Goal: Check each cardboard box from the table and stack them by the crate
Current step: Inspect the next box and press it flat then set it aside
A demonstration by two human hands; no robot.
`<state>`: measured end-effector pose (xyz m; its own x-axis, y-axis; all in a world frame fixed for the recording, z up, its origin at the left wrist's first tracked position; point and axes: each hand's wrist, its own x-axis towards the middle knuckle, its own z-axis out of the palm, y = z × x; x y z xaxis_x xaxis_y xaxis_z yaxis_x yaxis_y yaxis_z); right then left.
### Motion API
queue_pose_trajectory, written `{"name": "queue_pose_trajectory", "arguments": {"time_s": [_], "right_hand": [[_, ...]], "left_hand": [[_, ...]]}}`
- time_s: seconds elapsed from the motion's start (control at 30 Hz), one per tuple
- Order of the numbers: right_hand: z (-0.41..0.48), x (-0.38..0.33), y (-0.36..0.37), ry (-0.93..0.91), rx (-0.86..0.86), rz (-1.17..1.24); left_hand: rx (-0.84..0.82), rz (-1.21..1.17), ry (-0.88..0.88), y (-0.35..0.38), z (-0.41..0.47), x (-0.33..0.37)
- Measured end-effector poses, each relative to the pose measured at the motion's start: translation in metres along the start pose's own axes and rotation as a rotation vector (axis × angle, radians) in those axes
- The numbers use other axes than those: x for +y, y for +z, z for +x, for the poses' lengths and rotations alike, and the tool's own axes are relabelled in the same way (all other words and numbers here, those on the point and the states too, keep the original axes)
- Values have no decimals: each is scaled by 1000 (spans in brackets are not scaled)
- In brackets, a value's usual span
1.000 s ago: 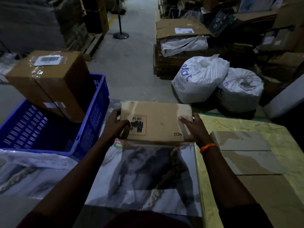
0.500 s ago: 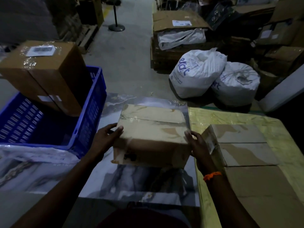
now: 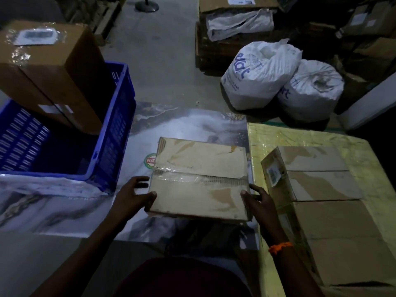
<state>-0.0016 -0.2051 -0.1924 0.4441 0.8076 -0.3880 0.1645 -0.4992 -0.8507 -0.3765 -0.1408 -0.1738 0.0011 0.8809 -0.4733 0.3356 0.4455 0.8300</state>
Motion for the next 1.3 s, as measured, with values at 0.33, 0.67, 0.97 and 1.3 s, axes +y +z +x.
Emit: {"name": "queue_pose_trajectory", "arguments": {"time_s": [0.33,0.67,0.97,1.3], "right_hand": [[64,-61,22,-67,-93,53],[85,-77,33,-85,-26,53],[77,-117,28,-252,158,151],[37,-106,14,-256,245,268]], "left_hand": [[-72,-35,47,10,76,62],[-62,-21,100,21,93,72],[121,-179,278,15,86,106],[276,-345,257,21,46,89]]}}
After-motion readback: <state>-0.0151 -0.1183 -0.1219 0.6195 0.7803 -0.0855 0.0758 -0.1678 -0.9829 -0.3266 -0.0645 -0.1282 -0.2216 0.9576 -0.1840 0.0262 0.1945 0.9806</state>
